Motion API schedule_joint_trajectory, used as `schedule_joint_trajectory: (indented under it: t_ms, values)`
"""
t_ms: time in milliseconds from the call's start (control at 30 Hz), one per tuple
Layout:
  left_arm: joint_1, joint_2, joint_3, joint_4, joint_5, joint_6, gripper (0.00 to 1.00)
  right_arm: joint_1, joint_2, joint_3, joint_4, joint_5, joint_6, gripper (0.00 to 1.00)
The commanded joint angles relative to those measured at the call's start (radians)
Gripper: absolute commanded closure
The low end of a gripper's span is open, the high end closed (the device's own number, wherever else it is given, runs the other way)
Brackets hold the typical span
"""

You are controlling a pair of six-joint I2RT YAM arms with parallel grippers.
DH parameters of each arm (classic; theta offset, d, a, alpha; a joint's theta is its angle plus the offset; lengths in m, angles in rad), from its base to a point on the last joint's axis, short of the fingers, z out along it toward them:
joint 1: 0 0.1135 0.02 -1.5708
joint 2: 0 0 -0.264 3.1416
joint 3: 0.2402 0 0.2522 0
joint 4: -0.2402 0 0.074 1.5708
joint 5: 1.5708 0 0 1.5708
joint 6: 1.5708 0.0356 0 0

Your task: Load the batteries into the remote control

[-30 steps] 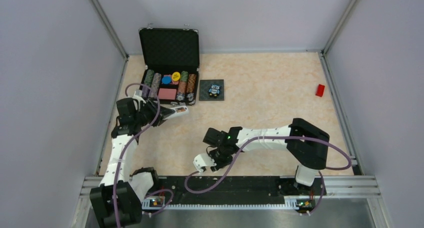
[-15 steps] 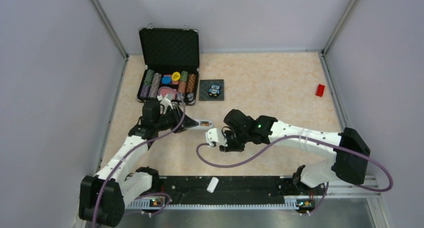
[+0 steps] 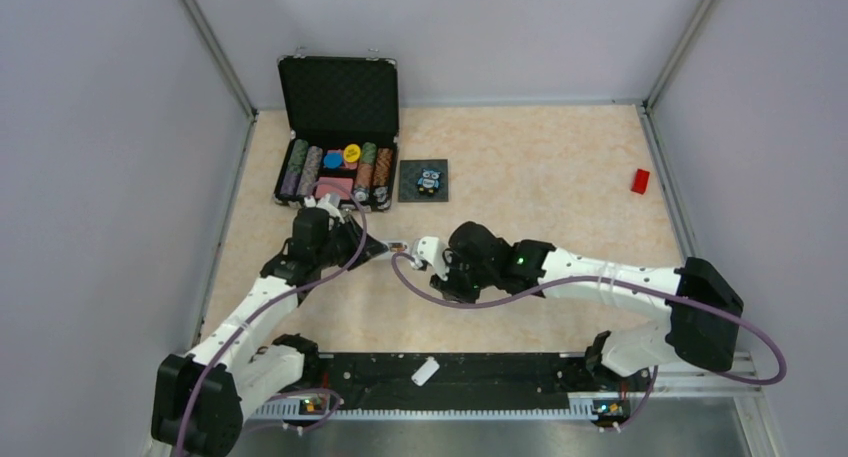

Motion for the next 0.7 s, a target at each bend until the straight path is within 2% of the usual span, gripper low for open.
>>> schedule_joint_trajectory:
  t_ms: [0,133,367,667]
  values:
    - [0.002,-0.019,0.050,-0.017,-0.089,-0.008,1.00,0.088,-0.006,-0.038,0.168,-0.018,0.094,0.71]
    - [0.013,-0.031,0.073,-0.088,-0.098,-0.006,1.00,0.191,0.033,-0.073,0.204,-0.100,-0.073,0.63]
    - [0.105,-0.116,0.086,-0.133,-0.035,-0.025,1.00,0.297,0.097,-0.113,0.356,-0.229,-0.194,0.56]
    - [0.252,-0.150,0.082,-0.149,0.088,0.012,1.00,0.335,0.232,0.005,0.249,-0.361,-0.351,0.55]
